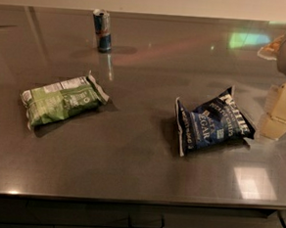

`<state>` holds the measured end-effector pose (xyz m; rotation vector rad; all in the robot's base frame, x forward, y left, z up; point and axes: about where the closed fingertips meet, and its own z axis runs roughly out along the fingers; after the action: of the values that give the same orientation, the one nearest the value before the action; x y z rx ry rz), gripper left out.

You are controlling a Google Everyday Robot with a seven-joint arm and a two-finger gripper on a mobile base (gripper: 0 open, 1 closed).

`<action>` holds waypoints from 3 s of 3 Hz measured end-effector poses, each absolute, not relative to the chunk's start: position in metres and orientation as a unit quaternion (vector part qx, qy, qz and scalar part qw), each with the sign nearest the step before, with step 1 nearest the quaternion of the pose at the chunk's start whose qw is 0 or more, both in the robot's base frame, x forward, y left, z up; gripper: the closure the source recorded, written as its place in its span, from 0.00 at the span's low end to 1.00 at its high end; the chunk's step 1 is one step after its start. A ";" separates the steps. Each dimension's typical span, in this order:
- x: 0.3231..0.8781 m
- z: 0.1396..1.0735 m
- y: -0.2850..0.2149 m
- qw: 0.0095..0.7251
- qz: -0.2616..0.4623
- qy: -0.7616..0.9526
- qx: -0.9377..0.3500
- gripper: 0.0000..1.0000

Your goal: Move blue chip bag near green jalapeno chip bag

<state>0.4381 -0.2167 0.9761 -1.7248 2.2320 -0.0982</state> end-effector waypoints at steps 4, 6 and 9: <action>0.472 0.920 -0.215 0.140 -0.021 0.746 -0.651 0.00; 0.484 0.887 -0.212 0.117 -0.005 0.715 -0.689 0.00; 0.491 0.862 -0.211 0.084 0.014 0.708 -0.701 0.27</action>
Offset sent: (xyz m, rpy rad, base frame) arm 0.0273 -0.0021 -0.0409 -0.0224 0.0287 0.0661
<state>0.4911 -0.2109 0.8618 -2.0923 2.1130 0.0415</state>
